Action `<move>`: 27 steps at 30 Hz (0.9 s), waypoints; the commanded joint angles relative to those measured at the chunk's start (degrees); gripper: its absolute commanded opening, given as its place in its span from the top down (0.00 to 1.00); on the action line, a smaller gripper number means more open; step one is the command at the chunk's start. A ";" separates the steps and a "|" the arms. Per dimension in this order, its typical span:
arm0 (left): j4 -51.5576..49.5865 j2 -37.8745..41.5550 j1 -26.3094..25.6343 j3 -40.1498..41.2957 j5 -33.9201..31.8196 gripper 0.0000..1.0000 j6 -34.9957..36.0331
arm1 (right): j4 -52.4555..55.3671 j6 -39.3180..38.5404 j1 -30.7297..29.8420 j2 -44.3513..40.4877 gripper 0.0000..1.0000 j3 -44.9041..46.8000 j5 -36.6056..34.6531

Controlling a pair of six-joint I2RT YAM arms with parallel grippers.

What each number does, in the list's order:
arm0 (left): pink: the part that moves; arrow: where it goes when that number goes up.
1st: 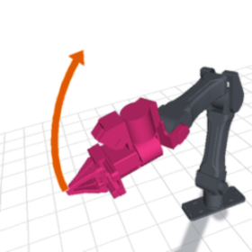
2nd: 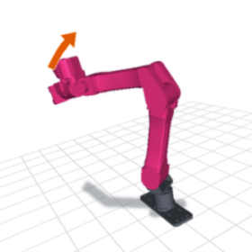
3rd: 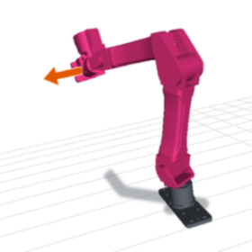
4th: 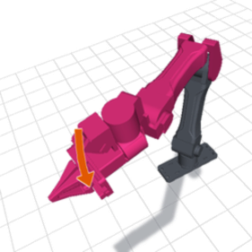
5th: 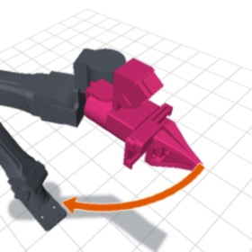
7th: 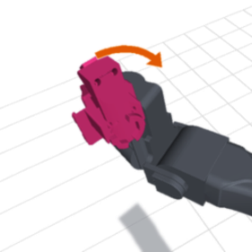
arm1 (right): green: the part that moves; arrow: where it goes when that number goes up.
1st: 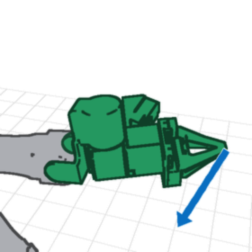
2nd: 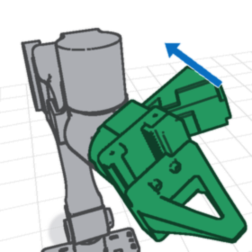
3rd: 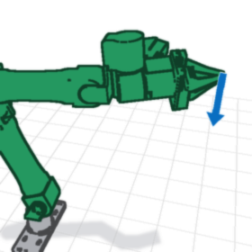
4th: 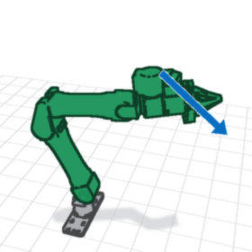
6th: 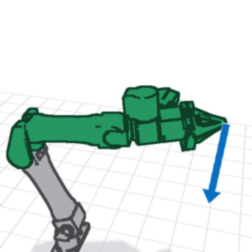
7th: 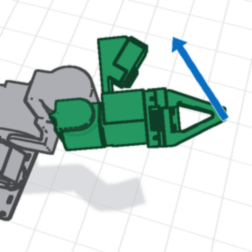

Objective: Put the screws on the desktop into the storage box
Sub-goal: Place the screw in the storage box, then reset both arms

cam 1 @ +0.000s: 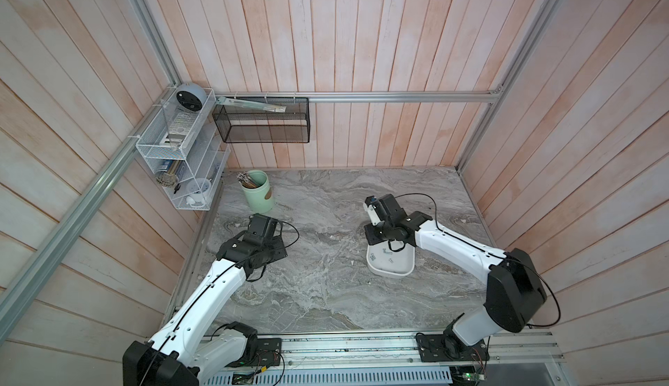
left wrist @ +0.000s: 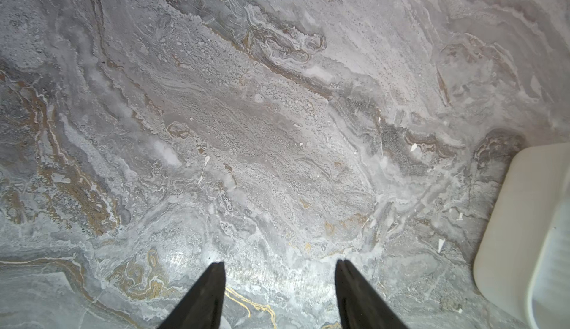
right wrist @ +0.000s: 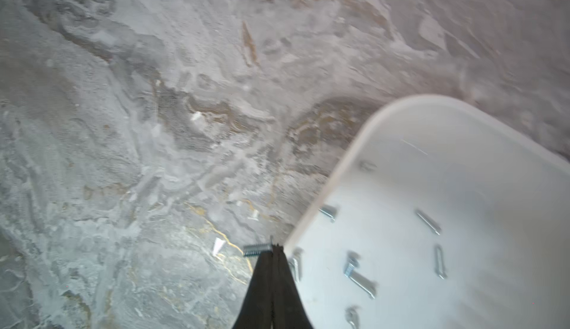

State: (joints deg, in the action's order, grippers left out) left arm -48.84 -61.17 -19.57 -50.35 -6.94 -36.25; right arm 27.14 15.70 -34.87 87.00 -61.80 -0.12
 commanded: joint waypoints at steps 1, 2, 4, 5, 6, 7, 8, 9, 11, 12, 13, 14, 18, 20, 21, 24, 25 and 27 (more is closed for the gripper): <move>3.40 1.30 -0.12 2.65 -2.56 0.38 -1.91 | -1.74 3.91 3.30 -4.08 0.95 6.27 -1.01; 4.18 1.31 -0.12 3.25 -3.23 0.38 -2.30 | -2.55 4.16 4.10 -5.19 0.95 8.05 -1.40; 5.75 1.15 -0.12 3.84 -4.89 0.38 -2.98 | -3.38 4.12 4.89 -6.78 0.94 10.19 -2.86; 6.63 1.06 -0.16 4.06 -5.94 0.38 -3.19 | -3.72 3.70 5.20 -7.22 0.90 10.82 -3.48; 7.79 0.98 -0.11 4.27 -6.99 0.38 -3.21 | -3.78 3.46 5.38 -7.45 0.81 11.05 -4.72; 8.96 0.96 -0.10 4.47 -7.93 0.38 -3.00 | -3.51 3.16 5.59 -7.46 0.73 10.96 -5.53; 10.12 0.92 -0.08 4.63 -9.33 0.38 -2.88 | -3.13 2.35 5.90 -7.42 0.65 10.54 -5.96; 11.24 0.80 -0.06 4.52 -10.98 0.38 -2.43 | -2.95 1.75 6.19 -7.35 0.58 10.07 -6.08; 13.18 0.61 0.06 4.19 -14.72 0.37 -1.65 | -3.05 1.16 6.76 -7.47 0.50 9.15 -7.24; 14.83 0.74 0.15 4.19 -16.48 0.37 -0.93 | -3.21 0.79 7.15 -7.75 0.47 8.62 -8.05; 16.77 0.99 0.17 4.62 -18.21 0.37 -0.21 | -3.51 0.34 7.49 -8.17 0.45 8.20 -8.89; 18.91 1.41 0.24 5.43 -20.53 0.36 0.86 | -4.19 -0.21 8.14 -8.94 0.45 8.01 -9.86; 30.82 4.23 0.65 10.70 -30.24 0.36 7.58 | -10.82 -1.38 13.46 -14.41 0.43 10.83 -12.32; 40.29 6.19 0.76 15.94 -34.22 0.35 13.89 | -16.55 -1.97 16.77 -18.00 0.40 15.04 -14.59; 46.84 7.82 0.76 19.70 -35.94 0.35 17.96 | -20.84 -2.65 17.65 -20.17 0.40 18.50 -17.53; 67.61 11.30 1.02 31.34 -40.85 0.31 26.76 | -34.84 -4.99 18.91 -25.44 0.29 29.58 -28.42; 73.85 11.44 1.26 34.57 -41.15 0.29 28.95 | -38.59 -6.19 19.26 -26.79 0.26 32.85 -30.18; 86.42 9.16 2.67 40.51 -37.50 0.27 34.43 | -47.39 -7.38 20.44 -28.28 0.21 39.67 -33.80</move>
State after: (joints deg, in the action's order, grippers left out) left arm 12.29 -50.61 -18.22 -15.59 -42.39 -13.91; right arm -5.41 11.51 -15.46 59.59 -28.71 -24.08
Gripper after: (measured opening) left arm 0.724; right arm 0.773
